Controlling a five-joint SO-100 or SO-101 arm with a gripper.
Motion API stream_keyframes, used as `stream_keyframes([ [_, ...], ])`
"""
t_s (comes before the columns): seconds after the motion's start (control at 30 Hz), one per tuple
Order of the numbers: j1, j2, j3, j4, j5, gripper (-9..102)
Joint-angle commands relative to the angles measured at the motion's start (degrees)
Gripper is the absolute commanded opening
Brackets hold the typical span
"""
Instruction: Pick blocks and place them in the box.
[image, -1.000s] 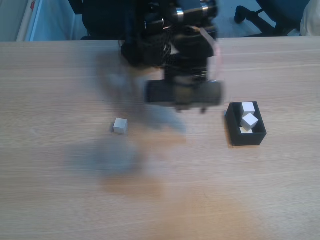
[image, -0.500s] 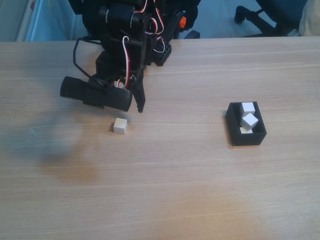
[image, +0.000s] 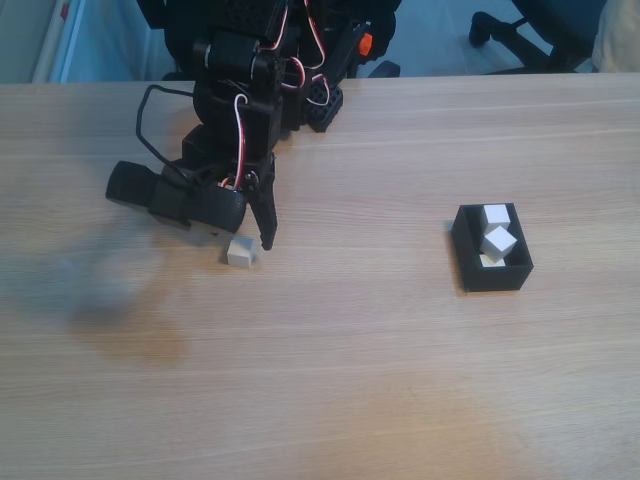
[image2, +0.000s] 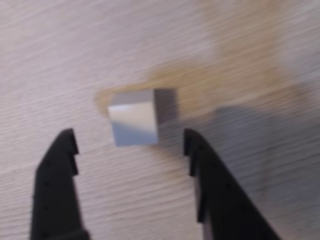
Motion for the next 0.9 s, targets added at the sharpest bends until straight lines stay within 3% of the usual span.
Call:
stream_keyframes([
  [0.0, 0.7, 0.0, 0.6, -1.7, -0.4, 23],
  [0.53, 0.2, -0.8, 5.9, -9.3, -0.4, 21],
  [0.87, -0.5, -1.8, 5.9, -11.2, -0.4, 10],
])
